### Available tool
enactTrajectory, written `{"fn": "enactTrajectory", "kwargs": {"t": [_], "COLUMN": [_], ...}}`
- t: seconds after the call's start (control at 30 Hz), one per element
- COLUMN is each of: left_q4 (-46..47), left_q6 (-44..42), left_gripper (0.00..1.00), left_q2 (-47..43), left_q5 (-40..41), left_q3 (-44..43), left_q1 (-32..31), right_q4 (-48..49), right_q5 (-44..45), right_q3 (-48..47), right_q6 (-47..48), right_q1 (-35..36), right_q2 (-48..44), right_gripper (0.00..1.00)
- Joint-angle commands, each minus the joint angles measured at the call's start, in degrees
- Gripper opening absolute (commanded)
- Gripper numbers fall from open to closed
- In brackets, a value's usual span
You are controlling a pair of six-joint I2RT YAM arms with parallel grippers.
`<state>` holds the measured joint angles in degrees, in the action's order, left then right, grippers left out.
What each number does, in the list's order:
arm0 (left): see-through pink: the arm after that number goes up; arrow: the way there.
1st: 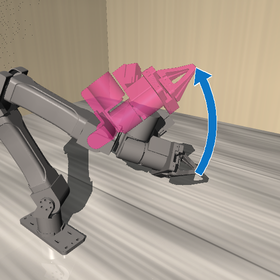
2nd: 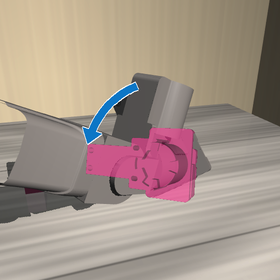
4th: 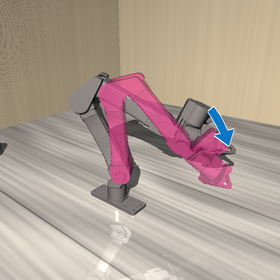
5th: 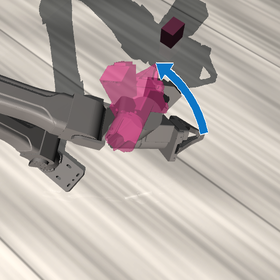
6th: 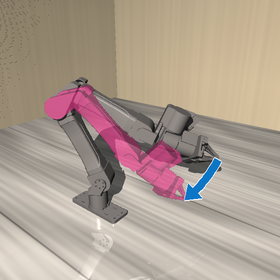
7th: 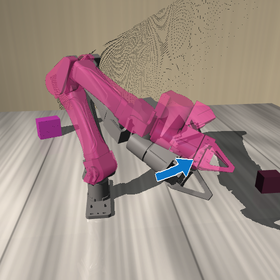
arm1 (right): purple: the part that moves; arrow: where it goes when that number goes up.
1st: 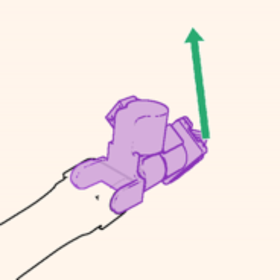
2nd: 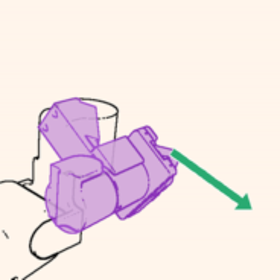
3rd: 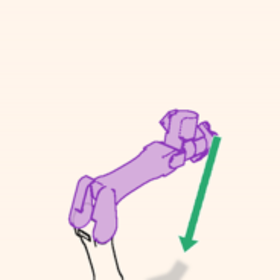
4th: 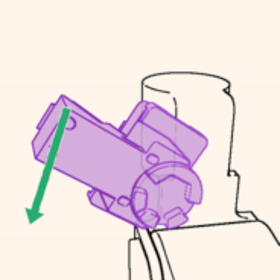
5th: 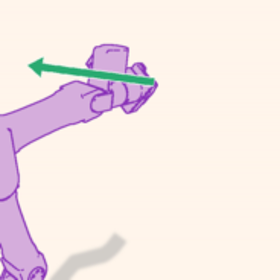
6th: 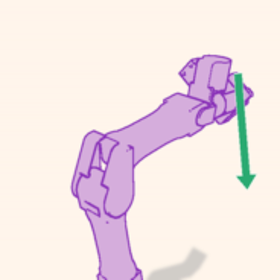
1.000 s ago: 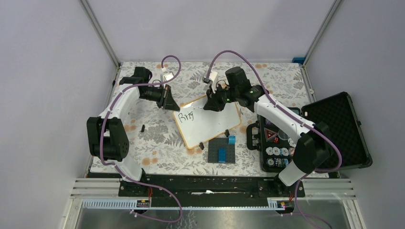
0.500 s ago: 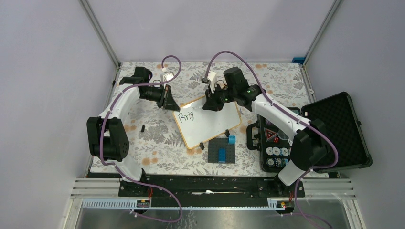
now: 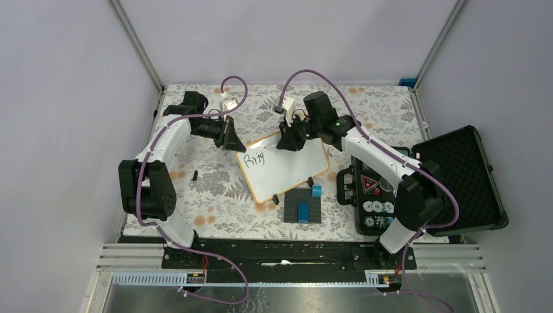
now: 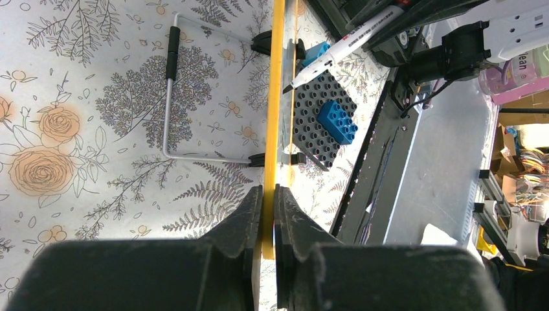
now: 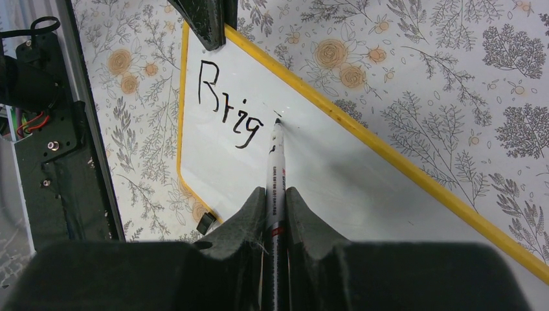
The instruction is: Write a sentence on the whiteboard
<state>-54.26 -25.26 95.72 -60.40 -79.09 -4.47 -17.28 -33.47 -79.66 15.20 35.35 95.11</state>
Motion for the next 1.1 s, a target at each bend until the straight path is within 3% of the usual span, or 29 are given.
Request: {"fn": "enactTrajectory", "kwargs": {"t": [0.0, 0.63, 1.07], "left_q4": [0.14, 0.19, 0.12], "left_q6": [-1.37, -1.55, -1.46], "left_gripper": [0.00, 0.00, 0.00], "left_q2": [-1.07, -1.14, -1.14], "left_q5": [1.95, 1.99, 1.88], "left_q3": [0.56, 0.64, 0.57], "left_q1": [-1.24, -1.24, -1.33], "right_q4": [1.66, 1.67, 1.66], "right_q5": [0.96, 1.57, 2.89], "right_q3": [-1.46, 4.71, 2.71], "right_q6": [0.71, 1.50, 1.34], "right_q1": [-0.05, 1.98, 2.03], "right_q2": [0.21, -2.11, -2.22], "right_gripper": [0.00, 0.00, 0.00]}}
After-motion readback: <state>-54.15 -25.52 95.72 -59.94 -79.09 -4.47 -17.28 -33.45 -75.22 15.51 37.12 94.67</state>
